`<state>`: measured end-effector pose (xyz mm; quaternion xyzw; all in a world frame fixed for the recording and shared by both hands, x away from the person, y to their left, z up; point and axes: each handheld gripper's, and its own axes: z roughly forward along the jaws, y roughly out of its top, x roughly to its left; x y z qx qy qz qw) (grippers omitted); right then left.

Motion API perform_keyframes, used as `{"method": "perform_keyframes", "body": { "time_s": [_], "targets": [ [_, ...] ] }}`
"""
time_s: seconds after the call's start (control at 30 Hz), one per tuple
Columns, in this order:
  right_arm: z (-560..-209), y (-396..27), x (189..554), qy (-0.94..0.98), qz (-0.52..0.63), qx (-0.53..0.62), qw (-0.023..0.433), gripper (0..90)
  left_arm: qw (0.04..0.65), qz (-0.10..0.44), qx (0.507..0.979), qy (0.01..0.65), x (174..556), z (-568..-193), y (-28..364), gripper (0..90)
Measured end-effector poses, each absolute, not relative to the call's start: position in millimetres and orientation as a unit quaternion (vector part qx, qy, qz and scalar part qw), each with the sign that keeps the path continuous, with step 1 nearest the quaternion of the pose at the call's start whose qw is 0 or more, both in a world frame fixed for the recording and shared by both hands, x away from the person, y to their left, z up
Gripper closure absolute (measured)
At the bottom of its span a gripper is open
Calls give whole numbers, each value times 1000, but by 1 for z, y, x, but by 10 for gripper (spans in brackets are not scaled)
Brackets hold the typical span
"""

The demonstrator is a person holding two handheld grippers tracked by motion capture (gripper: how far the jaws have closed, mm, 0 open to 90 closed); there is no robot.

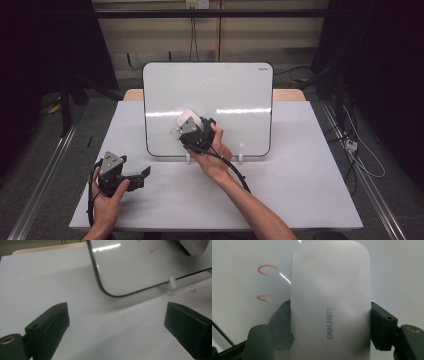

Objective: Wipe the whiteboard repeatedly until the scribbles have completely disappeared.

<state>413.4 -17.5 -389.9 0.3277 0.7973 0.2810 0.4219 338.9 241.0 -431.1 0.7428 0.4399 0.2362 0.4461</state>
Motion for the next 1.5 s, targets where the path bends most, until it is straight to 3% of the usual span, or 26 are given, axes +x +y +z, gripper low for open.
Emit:
{"method": "perform_keyframes", "body": {
  "time_s": [0.57, 1.2, 1.5],
  "targets": [
    [-385, -9, 417, 800, 268, 320, 431, 319, 447, 236, 744, 437, 340, -431, 239, 59],
    [-410, 38, 400, 834, 240, 262, 423, 319, 448, 238, 742, 437, 339, -430, 240, 59],
    [-413, 37, 397, 848, 235, 228, 417, 319, 449, 239, 741, 438, 338, -430, 241, 59]
  ]
}}
